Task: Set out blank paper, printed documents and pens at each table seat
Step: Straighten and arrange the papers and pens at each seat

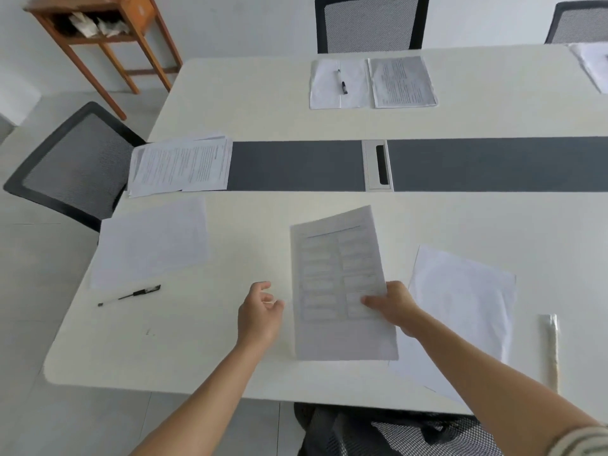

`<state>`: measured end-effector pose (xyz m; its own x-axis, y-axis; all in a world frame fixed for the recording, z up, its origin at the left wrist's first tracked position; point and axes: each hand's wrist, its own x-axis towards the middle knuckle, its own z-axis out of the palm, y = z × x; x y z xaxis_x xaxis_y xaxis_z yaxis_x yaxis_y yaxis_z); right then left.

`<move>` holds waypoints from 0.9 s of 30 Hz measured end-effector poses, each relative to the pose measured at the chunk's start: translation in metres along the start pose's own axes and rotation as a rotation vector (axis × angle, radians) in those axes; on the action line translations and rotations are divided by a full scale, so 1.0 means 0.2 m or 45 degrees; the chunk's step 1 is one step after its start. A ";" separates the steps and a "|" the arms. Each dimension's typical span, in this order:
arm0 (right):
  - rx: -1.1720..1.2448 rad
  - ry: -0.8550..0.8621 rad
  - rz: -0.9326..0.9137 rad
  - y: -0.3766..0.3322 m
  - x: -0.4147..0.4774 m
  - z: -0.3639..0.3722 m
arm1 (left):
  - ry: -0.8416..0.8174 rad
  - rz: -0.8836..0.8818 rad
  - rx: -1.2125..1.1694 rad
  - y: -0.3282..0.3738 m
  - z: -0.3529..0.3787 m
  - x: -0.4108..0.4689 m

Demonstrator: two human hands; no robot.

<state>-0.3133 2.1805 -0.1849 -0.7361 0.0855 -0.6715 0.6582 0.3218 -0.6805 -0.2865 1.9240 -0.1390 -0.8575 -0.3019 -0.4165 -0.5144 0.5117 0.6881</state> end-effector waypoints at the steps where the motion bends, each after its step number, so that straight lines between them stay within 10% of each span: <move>1: -0.022 -0.005 0.038 0.02 0.03 0.02 | -0.036 0.010 0.075 -0.04 0.01 -0.02; 8: -0.360 0.054 0.143 0.07 0.05 -0.01 | -0.381 0.244 0.632 -0.17 0.18 -0.11; 13: -0.775 0.545 -0.033 0.22 -0.16 -0.26 | -0.429 0.408 0.899 -0.15 0.29 -0.08; 19: -0.980 0.353 0.227 0.58 -0.23 -0.29 | -0.516 0.446 1.161 -0.17 0.41 -0.05; 27: -1.097 0.259 0.011 0.58 -0.10 -0.44 | -0.547 0.489 1.170 -0.21 0.41 -0.10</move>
<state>-0.2370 2.2999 -0.2246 -0.7993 0.2312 -0.5546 0.3767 0.9119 -0.1628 -0.2478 1.9751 -0.2077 -0.7950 0.2221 -0.5644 0.1420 0.9728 0.1829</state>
